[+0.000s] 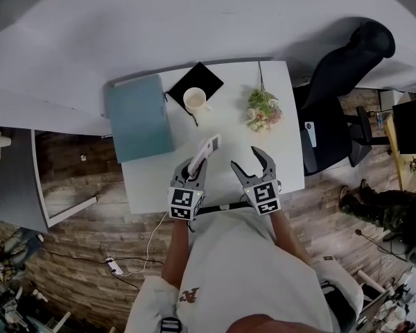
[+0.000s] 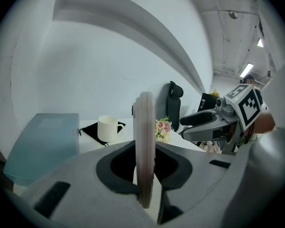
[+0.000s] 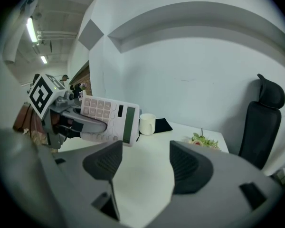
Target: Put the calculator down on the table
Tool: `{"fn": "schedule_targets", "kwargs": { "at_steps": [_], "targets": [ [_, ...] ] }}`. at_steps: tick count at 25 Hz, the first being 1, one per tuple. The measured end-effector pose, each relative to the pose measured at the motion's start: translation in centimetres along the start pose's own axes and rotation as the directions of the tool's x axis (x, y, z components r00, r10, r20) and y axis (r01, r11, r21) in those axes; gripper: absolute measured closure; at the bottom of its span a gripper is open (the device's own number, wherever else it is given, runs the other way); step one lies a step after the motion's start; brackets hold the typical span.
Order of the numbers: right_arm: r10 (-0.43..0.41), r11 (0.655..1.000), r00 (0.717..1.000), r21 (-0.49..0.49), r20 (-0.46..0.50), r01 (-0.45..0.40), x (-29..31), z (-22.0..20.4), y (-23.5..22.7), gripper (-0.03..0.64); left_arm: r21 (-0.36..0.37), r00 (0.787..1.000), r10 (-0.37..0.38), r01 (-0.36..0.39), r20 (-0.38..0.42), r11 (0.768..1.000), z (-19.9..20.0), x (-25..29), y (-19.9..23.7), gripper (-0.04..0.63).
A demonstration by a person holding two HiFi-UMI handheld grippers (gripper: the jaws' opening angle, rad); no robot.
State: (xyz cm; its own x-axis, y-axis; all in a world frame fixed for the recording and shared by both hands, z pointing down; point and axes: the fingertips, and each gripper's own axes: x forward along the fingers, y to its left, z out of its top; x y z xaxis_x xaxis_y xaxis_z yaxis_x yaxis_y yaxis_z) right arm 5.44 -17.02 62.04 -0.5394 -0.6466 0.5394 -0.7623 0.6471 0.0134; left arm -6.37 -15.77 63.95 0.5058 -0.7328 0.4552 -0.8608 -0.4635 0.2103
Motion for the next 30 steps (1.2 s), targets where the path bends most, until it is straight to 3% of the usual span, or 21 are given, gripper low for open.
{"fn": "schedule_targets", "kwargs": {
  "at_steps": [30],
  "targets": [
    [0.059,0.998,0.977,-0.017,-0.207,-0.064,2.5,-7.8,1.8,0.302,-0.162,0.977,-0.127,0.098,-0.173,0.982,-9.2,3.6,-1.5,0.532]
  ]
}}
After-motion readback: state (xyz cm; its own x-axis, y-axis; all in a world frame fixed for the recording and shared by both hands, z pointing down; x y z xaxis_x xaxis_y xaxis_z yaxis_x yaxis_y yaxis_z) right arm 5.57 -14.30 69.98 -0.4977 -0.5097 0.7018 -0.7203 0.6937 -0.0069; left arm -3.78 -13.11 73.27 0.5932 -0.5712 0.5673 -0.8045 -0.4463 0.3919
